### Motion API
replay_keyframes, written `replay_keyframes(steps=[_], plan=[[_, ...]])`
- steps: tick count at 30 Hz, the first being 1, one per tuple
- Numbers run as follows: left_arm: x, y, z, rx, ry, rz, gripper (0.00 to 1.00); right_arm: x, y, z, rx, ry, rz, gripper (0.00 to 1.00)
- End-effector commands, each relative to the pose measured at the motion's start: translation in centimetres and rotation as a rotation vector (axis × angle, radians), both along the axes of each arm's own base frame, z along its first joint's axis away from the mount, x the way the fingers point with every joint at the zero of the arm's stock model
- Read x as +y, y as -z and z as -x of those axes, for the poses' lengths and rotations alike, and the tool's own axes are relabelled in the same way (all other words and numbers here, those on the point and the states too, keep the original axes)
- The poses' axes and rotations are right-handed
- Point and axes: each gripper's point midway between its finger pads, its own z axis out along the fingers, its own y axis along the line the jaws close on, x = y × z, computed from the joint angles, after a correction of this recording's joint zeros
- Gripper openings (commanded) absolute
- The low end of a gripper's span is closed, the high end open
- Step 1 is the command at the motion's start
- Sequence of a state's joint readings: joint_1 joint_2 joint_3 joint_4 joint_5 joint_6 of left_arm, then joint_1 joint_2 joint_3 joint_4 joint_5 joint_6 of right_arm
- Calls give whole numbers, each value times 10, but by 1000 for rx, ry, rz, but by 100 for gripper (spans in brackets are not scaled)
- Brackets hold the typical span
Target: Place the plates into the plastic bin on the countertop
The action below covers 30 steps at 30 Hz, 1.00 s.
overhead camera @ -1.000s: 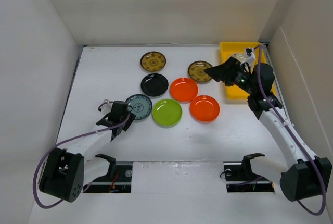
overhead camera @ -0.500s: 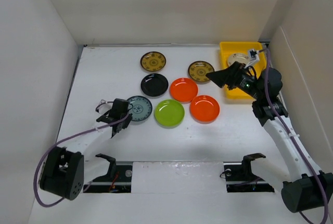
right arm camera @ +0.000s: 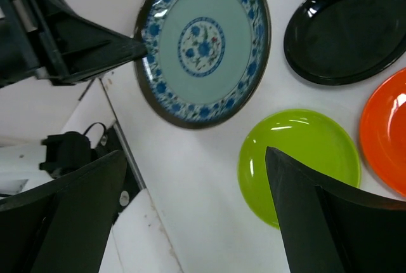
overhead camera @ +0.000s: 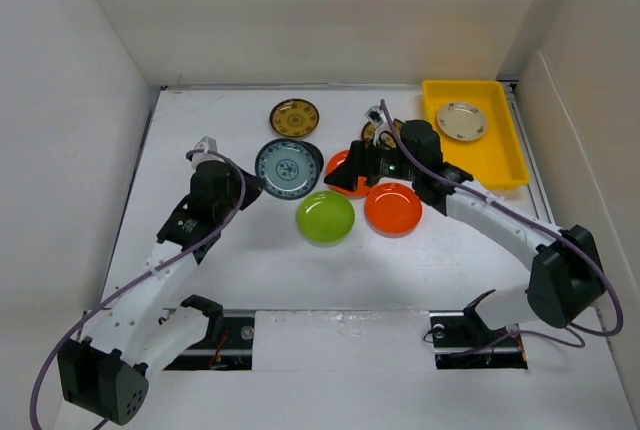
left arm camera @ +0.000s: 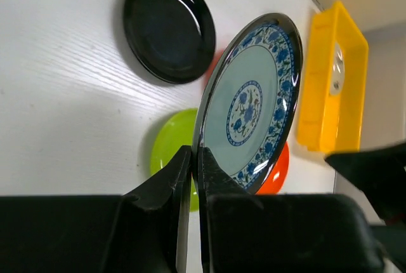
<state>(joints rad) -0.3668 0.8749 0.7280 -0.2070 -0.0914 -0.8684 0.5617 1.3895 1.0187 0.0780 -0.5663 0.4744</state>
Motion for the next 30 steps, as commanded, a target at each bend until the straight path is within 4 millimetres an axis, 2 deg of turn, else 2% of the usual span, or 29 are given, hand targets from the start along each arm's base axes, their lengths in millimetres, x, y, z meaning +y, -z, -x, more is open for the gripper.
replay_keyframes(steps=[1, 3, 6, 9, 11, 12, 13, 14, 15, 16, 17, 18, 20, 21, 22, 24, 25, 28, 29, 30], plan=[[-31, -40, 0, -156, 209, 20, 0, 7, -28, -18, -144, 29, -7, 96], [-42, -54, 4, -219, 290, 27, 0, 12, -15, -21, -121, 29, 11, 95], [-57, -72, 12, -296, 401, 48, 0, 14, -9, -25, -108, 28, 20, 94], [-67, -77, 17, -332, 470, 79, 0, 17, -4, -30, -102, 47, 34, 90], [-73, -75, 20, -327, 502, 102, 0, 13, -3, -35, -94, 73, 33, 82], [-73, -75, 20, -327, 502, 102, 0, 14, 0, -35, -86, 63, 36, 75], [-73, -75, 20, -327, 502, 102, 0, 15, 0, -34, -76, 65, 31, 53], [-73, -75, 20, -327, 502, 102, 0, 12, -2, -39, -83, 76, 26, 38], [-74, -71, 18, -315, 502, 101, 0, 12, -2, -38, -76, 78, 22, 22], [-72, -63, 15, -285, 486, 91, 0, 12, -2, -38, -66, 81, 17, 0], [-69, -57, 11, -265, 457, 78, 0, 5, -8, -45, -81, 120, 16, 0], [-67, -56, 7, -254, 441, 70, 0, 2, -5, -47, -69, 132, 12, 0], [-60, -39, -3, -189, 377, 43, 60, -9, -10, -53, -56, 185, -4, 0], [-58, -41, -7, -186, 353, 46, 86, -18, -9, -62, -50, 234, -3, 0], [-55, -36, -12, -160, 322, 40, 99, -38, -5, -78, -33, 299, -2, 0], [-48, -27, -19, -137, 273, 13, 100, -68, -11, -97, 4, 406, -37, 0], [-45, -23, -22, -130, 252, 1, 100, -105, -11, -116, 19, 511, -49, 0], [-41, -9, -27, -81, 223, -26, 100, -169, -12, -147, 58, 726, -88, 0], [-40, -10, -30, -82, 213, -31, 100, -210, -8, -158, 70, 830, -95, 0], [-36, -3, -32, -64, 196, -55, 100, -231, 6, -167, 111, 889, -96, 0]])
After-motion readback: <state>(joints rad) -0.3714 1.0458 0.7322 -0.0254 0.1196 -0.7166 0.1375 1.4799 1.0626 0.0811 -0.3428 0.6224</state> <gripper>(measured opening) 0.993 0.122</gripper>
